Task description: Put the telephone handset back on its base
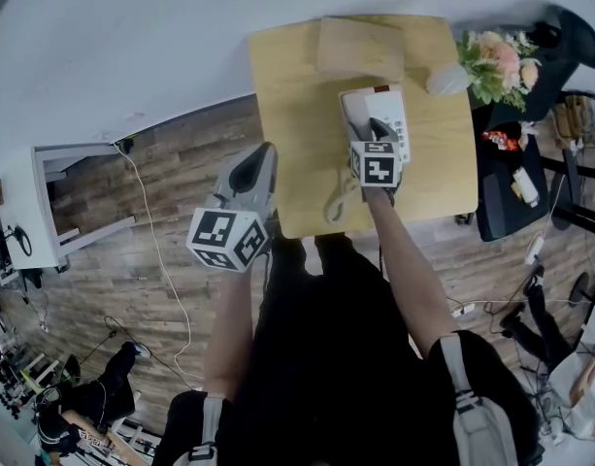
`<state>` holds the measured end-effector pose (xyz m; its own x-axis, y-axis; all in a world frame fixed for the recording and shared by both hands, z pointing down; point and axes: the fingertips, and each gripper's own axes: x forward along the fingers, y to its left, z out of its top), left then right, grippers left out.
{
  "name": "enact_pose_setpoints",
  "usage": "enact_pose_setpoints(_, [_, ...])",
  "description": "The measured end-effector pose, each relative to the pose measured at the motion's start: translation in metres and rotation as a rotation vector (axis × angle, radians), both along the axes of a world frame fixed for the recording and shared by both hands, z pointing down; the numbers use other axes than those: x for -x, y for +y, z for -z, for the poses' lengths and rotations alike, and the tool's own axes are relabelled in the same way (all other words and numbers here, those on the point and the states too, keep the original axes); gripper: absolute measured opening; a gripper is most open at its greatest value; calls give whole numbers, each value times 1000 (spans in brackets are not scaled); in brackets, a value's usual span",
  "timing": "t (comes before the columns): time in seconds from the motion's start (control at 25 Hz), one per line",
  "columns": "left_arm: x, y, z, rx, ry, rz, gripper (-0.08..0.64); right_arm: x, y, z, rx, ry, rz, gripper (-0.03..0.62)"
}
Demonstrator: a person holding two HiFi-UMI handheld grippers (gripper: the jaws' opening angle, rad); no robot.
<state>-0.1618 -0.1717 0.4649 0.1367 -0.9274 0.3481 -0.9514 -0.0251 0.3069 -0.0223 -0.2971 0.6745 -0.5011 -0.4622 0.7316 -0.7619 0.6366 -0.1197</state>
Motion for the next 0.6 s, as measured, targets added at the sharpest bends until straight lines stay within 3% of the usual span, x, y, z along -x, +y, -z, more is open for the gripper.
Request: enact_pose_setpoints(0.6, [3,13,11,-16,-6,-9,9,2,2,17,-38,-36,-14,219])
